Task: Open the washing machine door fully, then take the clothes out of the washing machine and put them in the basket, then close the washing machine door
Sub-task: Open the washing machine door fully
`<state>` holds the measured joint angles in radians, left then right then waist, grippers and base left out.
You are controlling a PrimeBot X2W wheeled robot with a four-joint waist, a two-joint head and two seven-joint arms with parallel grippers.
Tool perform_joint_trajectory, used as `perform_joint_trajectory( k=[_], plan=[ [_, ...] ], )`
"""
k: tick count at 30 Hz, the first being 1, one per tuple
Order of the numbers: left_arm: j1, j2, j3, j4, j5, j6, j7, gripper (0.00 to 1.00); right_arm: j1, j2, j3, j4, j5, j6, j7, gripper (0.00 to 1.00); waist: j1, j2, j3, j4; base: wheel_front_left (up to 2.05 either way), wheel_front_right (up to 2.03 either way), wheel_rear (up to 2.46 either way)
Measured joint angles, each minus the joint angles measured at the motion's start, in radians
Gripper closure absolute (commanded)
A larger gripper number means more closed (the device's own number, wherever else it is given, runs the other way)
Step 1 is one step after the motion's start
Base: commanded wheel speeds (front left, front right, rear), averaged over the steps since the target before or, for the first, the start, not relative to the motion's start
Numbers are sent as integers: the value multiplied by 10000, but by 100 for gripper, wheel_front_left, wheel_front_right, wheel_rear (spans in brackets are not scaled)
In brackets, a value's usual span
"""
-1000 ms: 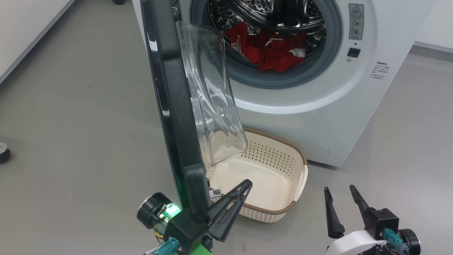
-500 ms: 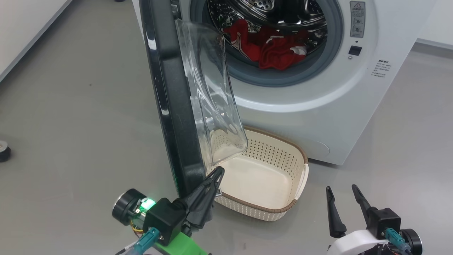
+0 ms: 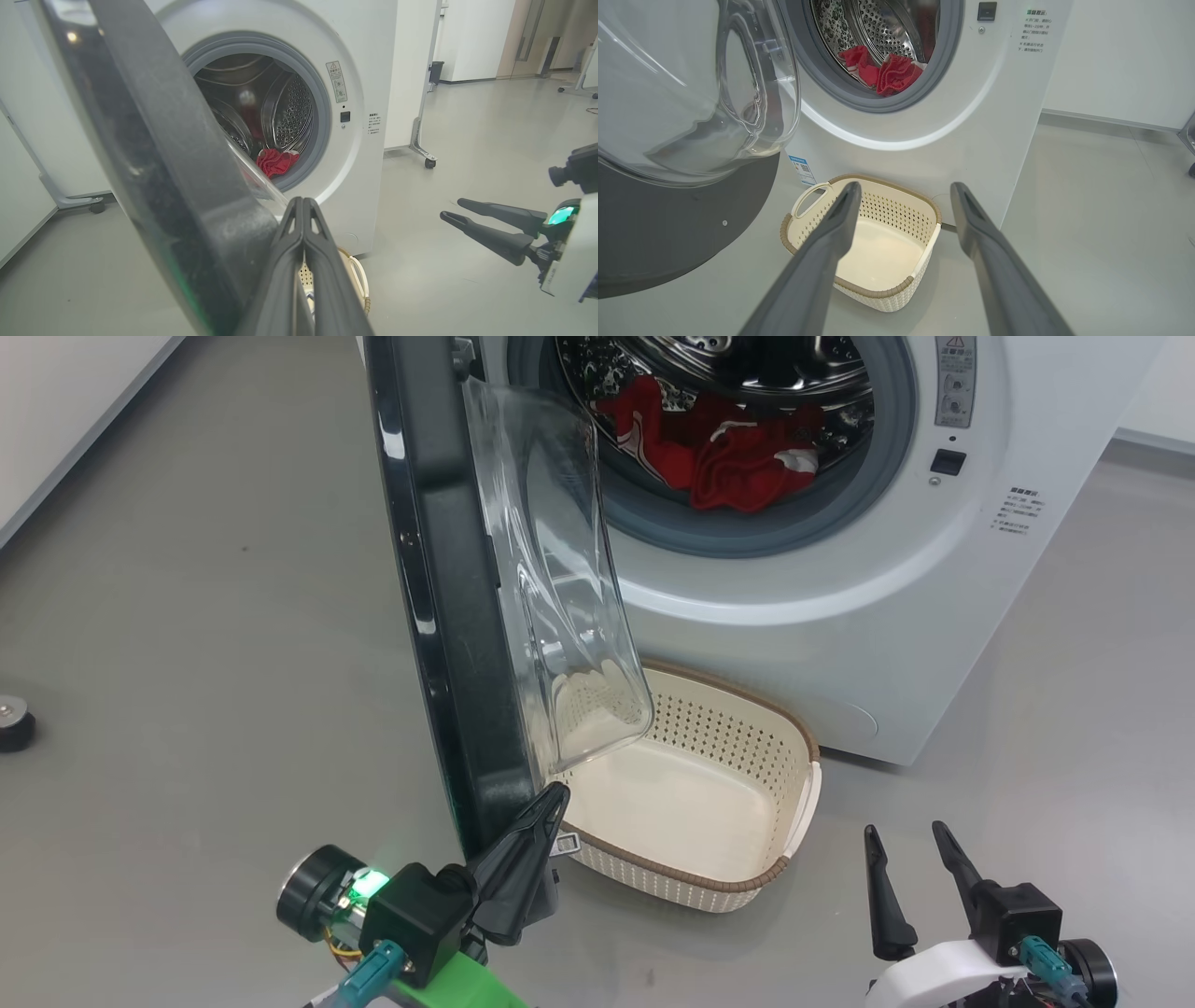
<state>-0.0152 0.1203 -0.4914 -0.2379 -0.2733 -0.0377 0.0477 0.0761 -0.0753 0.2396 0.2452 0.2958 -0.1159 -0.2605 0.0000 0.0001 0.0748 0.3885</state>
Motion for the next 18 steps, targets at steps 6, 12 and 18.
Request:
perform_joint_trajectory(
  k=[6, 12, 18],
  plan=[
    [120, -2, 117, -115, 0, 128, -2, 100, -1, 0, -48, -10, -84, 0, 0, 0, 0, 0, 67, 64, 0, 0, 0],
    [244, 2, 368, -238, 0, 288, -6, 100, -1, -58, -205, -61, -104, 0, 0, 0, 0, 0, 176, 233, 0, 0, 0],
    [482, 33, 755, -77, -6, 711, -48, 100, -3, -86, -215, -58, -173, 2, 0, 0, 0, 0, 206, 406, 0, 0, 0]
  ],
)
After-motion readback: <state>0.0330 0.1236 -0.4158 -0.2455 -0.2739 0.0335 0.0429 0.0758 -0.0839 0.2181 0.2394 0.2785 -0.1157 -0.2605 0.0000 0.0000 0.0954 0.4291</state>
